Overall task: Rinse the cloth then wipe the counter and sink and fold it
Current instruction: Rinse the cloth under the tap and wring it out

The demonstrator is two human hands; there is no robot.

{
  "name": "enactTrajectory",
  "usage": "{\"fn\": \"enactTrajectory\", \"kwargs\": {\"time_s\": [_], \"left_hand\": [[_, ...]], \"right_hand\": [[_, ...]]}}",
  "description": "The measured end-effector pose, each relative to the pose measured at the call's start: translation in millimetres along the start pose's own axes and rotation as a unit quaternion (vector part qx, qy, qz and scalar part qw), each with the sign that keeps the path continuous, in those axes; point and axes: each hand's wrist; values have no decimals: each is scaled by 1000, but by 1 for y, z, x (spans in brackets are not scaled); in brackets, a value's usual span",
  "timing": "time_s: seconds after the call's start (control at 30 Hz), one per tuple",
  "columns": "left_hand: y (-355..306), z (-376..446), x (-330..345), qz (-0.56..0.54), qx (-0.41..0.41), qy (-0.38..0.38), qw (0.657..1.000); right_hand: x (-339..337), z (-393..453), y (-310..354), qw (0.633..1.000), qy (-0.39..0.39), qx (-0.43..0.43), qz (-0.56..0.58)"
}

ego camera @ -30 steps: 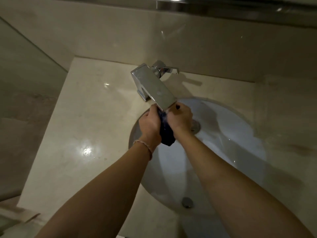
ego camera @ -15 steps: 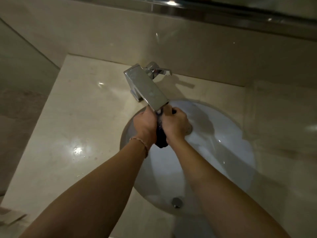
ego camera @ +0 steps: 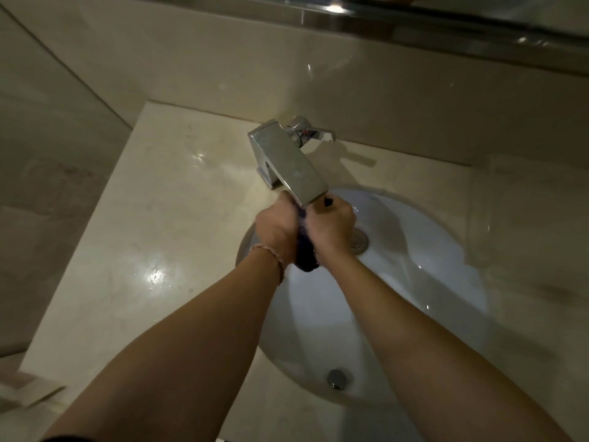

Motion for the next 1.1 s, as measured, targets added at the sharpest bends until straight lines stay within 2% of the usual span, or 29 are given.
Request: {"fn": "enactTrajectory", "kwargs": {"time_s": [0.13,0.27,0.37,0.5,0.57,0.63,0.7,0.73,0.8,0.97,1.1], "left_hand": [[2,-5,-9,30,16,-1,999],[14,-18,10,-42,-9,0,999],[26,-17,18,-42,-10,15,999],[24,1,5,-9,12,3,1000],[20,10,-1,-52,33,2,998],[18,10,-4,-44,53,-15,998],[14,-2,1,-19,36,13,999],[15,-5,6,-43,17,18,999],[18,-4,10,-29,28,30,999],[10,1,2,-50,37,-6,998],[7,-7,-6,-63,9,64,996]], "right_hand": [[1,-8,-4,1000,19,-15,5],[-12,22,-10,999,15,-10,-40],[-17,35,-16,997,23,-8,-71],[-14,11,-17,999,3,20,-27],[-7,-8,-15,1000,13,-10,6],[-6,-10,-13,999,7,-21,30],[-8,4,-12,1000,0,-9,2],[-11,13,-10,1000,5,-6,-20],[-14,28,-9,998,21,-19,-47],[-5,21,-2,997,43,-37,-53],[3,-4,-4,996,38,-65,-37]]}}
Point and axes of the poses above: each hand's wrist, its own z-axis towards the middle knuckle, its own x-axis out of the palm, y = z × x, and after that the axes turned 6 degrees about -z, right-handed
